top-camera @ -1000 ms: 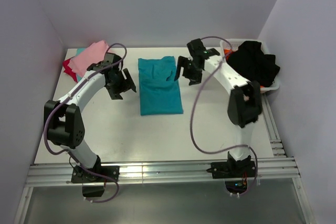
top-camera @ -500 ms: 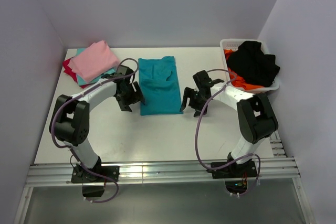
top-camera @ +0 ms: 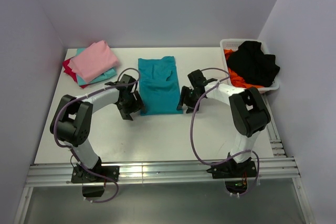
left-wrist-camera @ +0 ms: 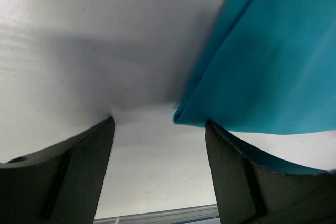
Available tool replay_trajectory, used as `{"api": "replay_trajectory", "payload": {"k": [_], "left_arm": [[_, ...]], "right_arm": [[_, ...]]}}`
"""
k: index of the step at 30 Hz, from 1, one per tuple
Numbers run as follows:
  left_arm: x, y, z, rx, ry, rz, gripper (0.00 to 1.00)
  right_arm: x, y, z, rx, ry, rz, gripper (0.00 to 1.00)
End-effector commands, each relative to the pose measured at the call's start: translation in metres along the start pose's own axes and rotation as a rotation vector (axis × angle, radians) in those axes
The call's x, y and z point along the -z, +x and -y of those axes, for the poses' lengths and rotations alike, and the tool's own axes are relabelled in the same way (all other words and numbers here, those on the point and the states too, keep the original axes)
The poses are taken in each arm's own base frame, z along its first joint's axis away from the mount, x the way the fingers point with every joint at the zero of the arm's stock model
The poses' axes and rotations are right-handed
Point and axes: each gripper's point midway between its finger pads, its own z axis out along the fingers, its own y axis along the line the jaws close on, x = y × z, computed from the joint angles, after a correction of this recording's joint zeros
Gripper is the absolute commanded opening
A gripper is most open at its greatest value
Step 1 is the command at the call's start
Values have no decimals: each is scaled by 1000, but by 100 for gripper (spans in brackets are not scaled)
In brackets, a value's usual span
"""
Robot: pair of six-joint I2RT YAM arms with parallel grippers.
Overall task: Fold and stack the t-shirts
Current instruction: Neatly place the folded tshirt to the corner
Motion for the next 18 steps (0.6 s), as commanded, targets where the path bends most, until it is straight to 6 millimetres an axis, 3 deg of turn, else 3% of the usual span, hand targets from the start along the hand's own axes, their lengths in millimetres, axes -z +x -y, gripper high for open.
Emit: {"api": "replay_trajectory", "payload": {"k": [1, 3, 11, 18], "left_arm": [[7, 2, 6, 12, 40, 36, 75], [4, 5, 5, 11, 38, 33, 74], [-4, 6, 9, 5, 27, 37, 73], [-9, -6, 16, 11, 21, 64, 66]], "right_arm": [[-3, -15, -16, 21, -27, 46, 58], [-6, -13, -15, 21, -19, 38, 36], [-12, -4, -8, 30, 7, 18, 28], [-12, 0, -3, 29, 26, 10, 8]]}}
